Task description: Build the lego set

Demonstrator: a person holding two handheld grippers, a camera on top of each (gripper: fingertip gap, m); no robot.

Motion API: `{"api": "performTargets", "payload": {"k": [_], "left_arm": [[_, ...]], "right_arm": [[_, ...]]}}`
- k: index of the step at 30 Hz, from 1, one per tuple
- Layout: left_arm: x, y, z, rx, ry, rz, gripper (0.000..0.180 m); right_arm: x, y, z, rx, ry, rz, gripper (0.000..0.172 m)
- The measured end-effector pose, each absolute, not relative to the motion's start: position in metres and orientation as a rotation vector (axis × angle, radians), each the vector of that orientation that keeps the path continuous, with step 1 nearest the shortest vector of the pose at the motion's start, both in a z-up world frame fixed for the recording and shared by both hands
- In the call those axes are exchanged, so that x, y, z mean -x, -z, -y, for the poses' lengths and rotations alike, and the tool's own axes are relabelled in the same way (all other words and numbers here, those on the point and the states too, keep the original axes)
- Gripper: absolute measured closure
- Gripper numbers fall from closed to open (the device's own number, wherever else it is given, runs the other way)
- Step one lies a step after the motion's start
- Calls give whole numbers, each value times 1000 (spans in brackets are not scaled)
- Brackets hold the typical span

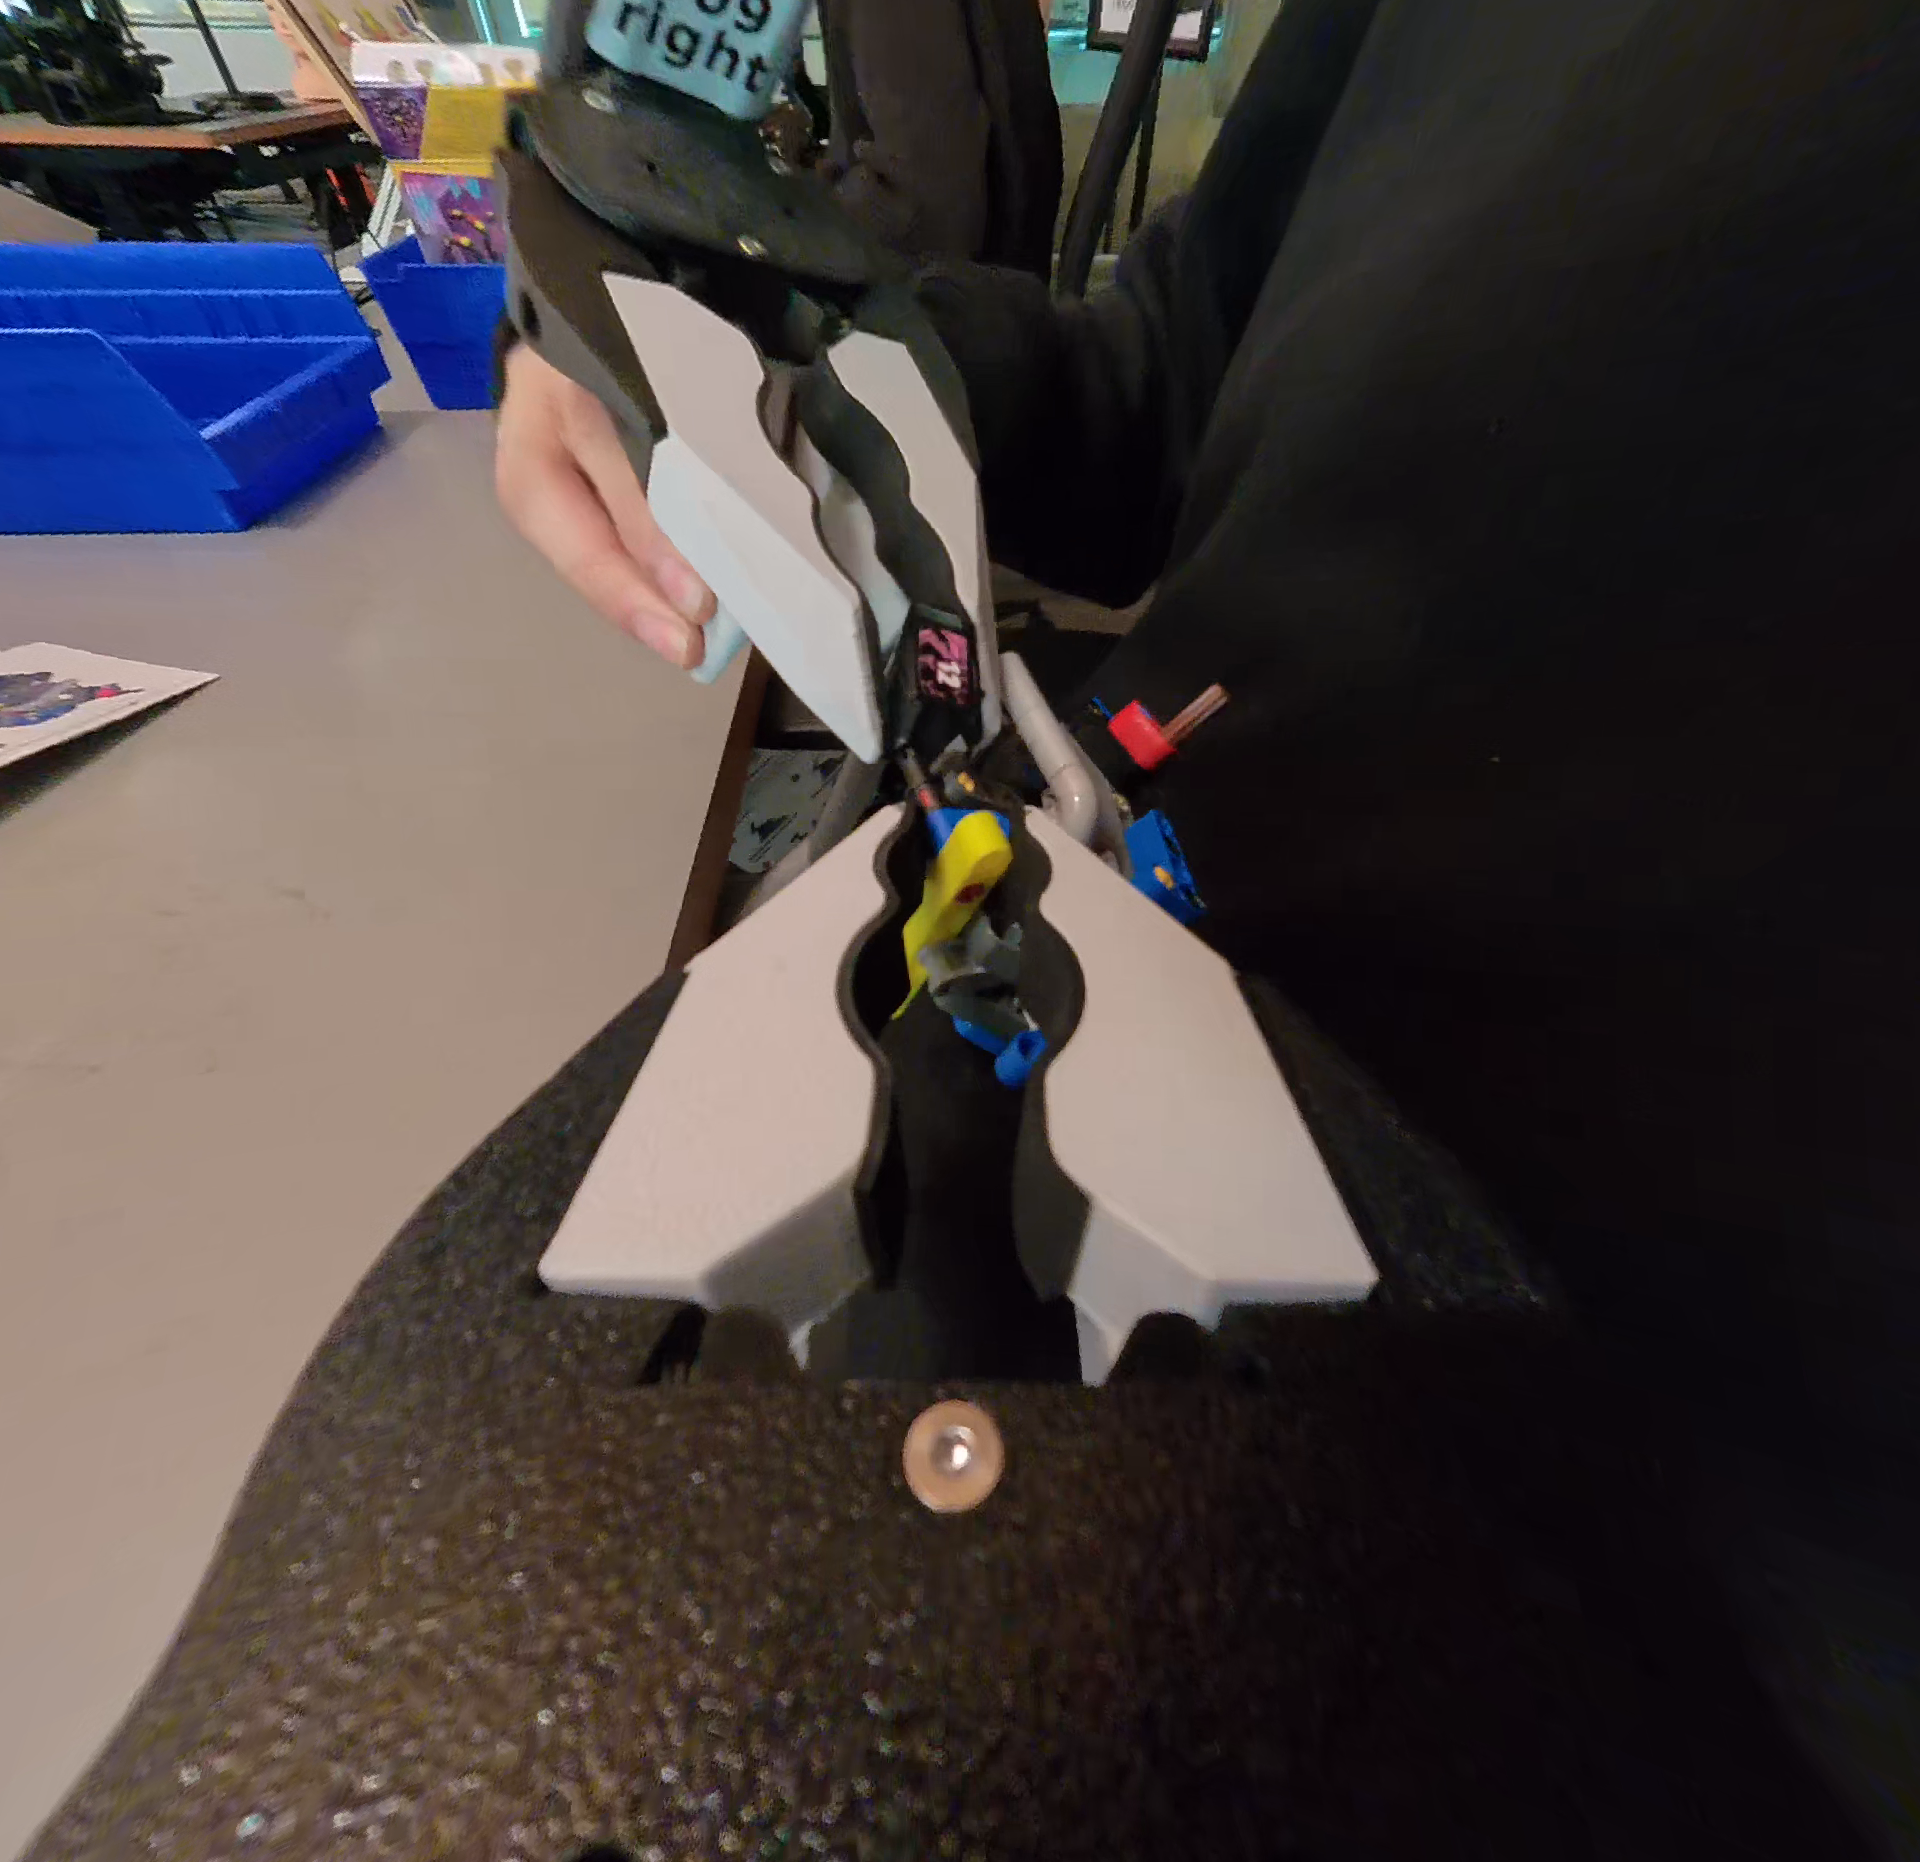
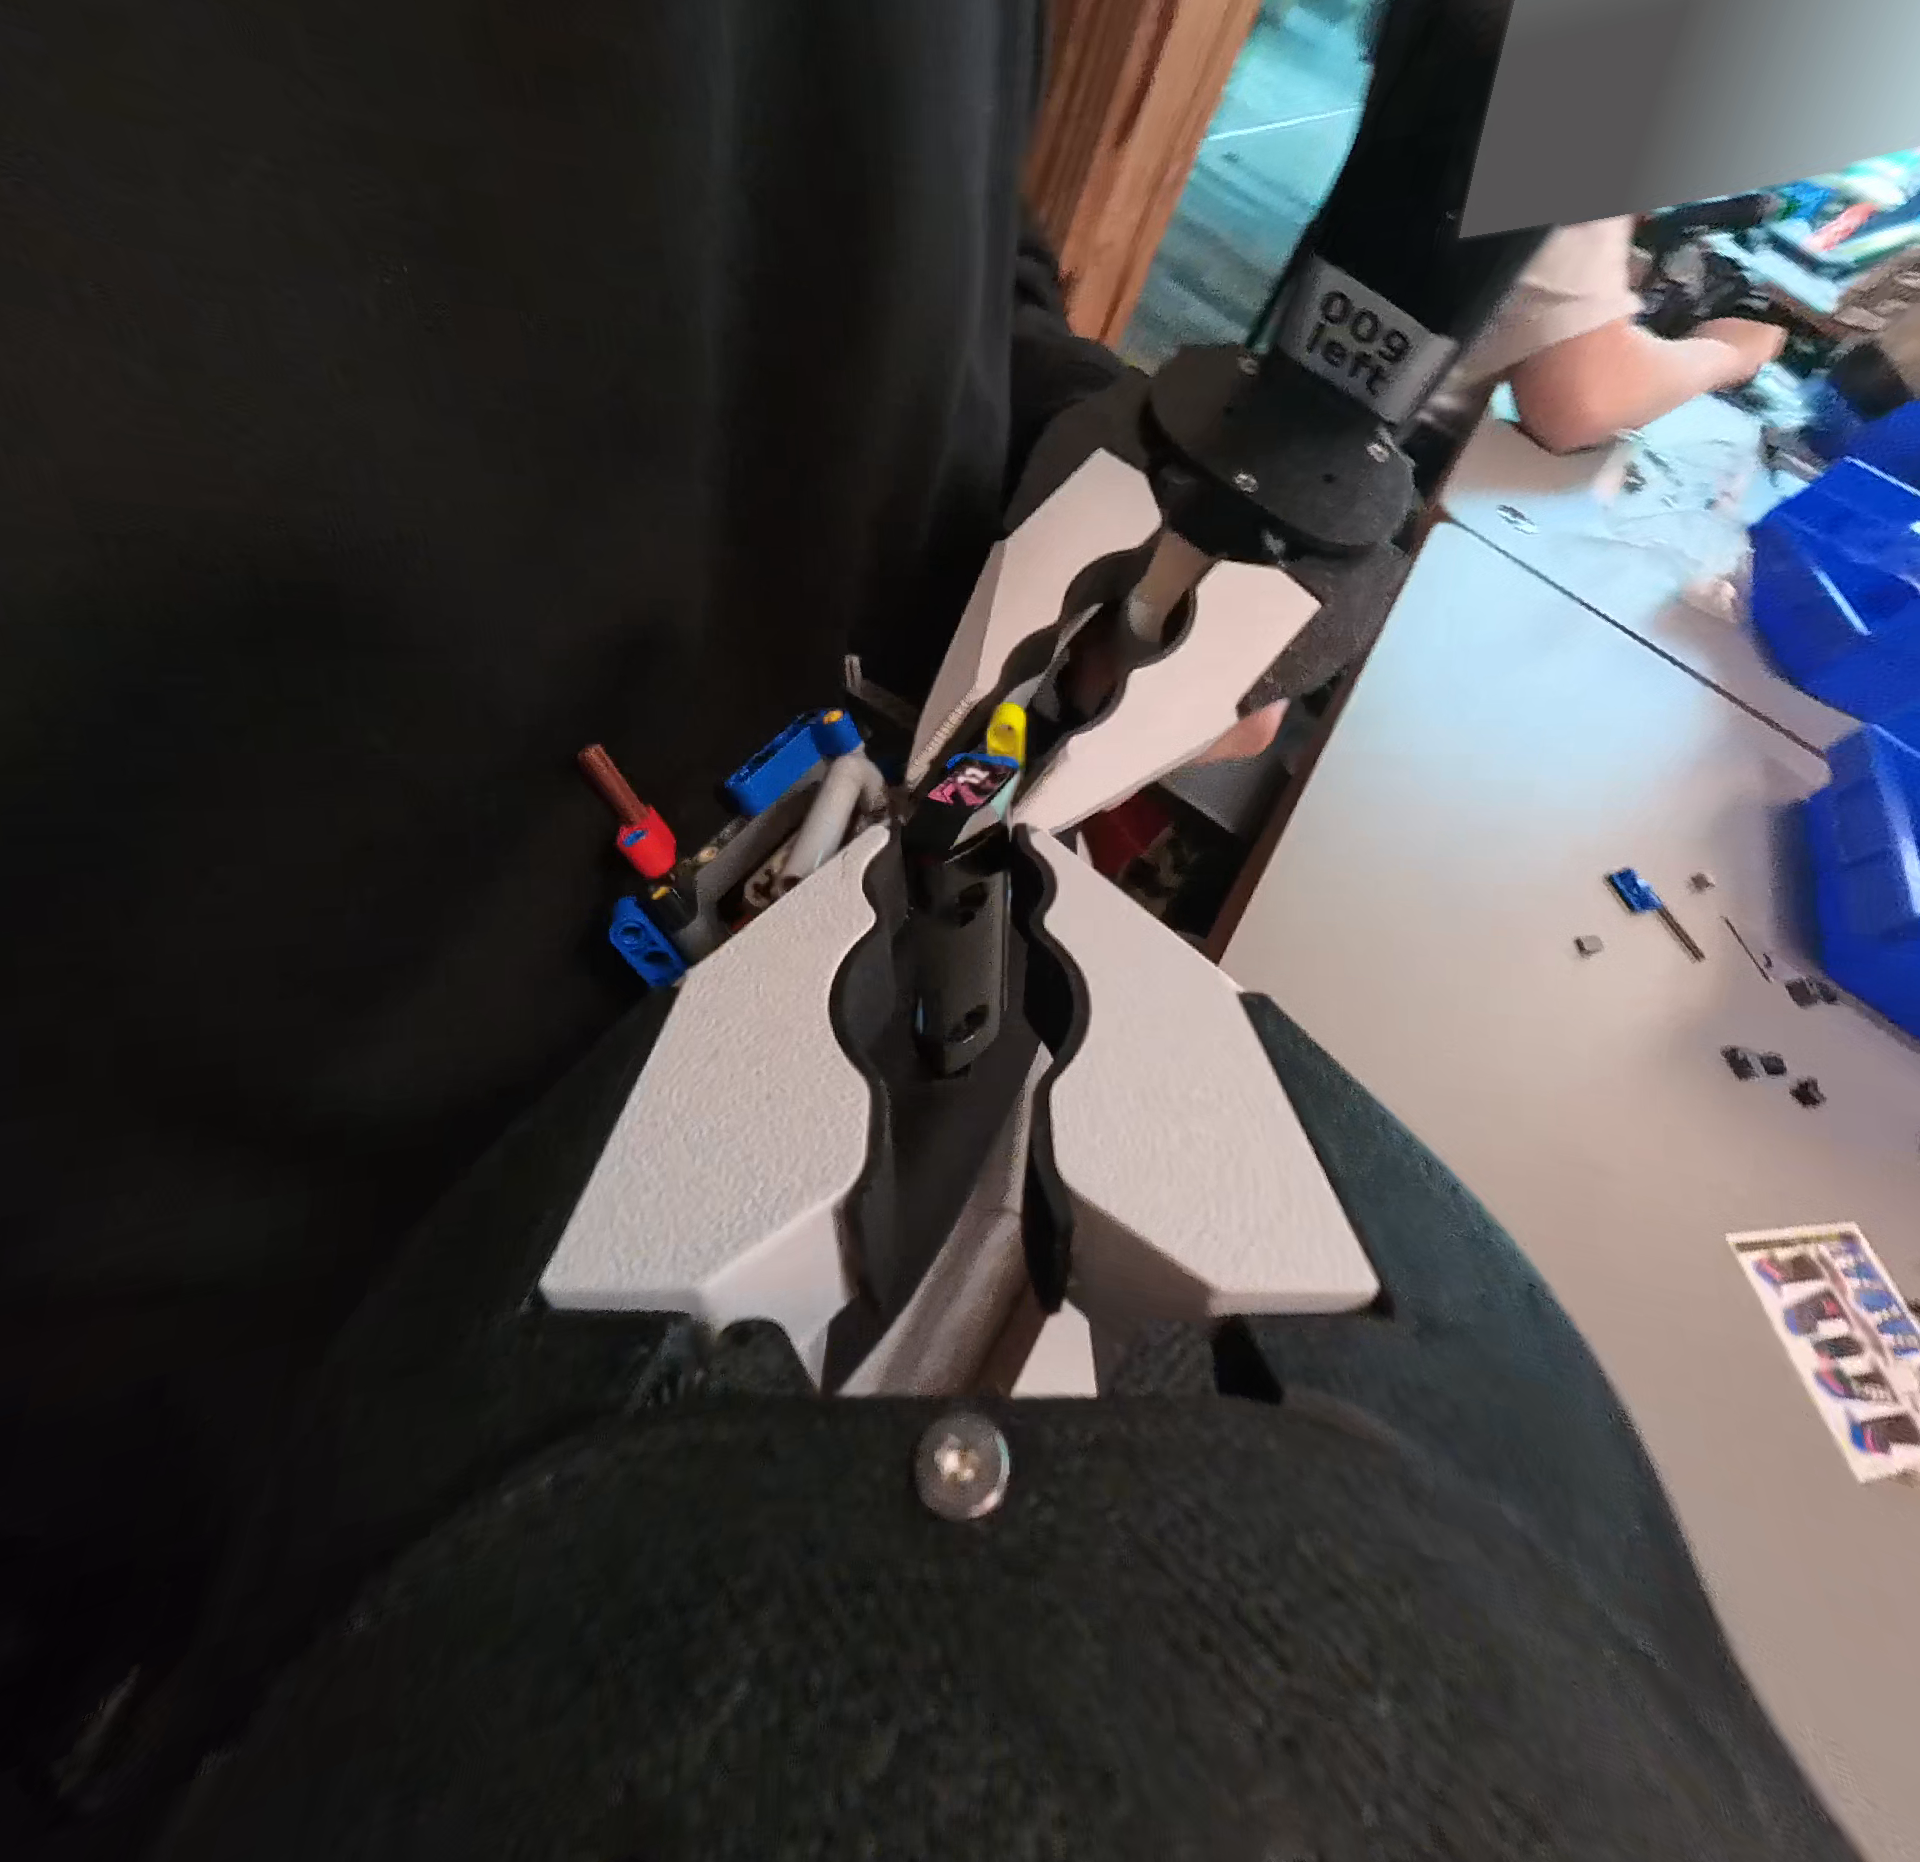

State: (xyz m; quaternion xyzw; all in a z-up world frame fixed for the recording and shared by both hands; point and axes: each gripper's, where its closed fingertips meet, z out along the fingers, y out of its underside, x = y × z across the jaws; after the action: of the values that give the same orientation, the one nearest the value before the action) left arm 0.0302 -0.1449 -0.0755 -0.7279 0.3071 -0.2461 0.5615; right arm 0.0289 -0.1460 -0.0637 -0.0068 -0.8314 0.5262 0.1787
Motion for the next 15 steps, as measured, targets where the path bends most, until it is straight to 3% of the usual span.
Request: {"api": "performTargets", "payload": {"k": [6,15], "left_arm": [[-33,75,148,1700,572,-714,167],[-28,79,145,1732,538,-700,166]], "right_arm": [[-31,66,140,219,-1541,2174,159],[-23,70,134,260,-1239,2118,163]]}}
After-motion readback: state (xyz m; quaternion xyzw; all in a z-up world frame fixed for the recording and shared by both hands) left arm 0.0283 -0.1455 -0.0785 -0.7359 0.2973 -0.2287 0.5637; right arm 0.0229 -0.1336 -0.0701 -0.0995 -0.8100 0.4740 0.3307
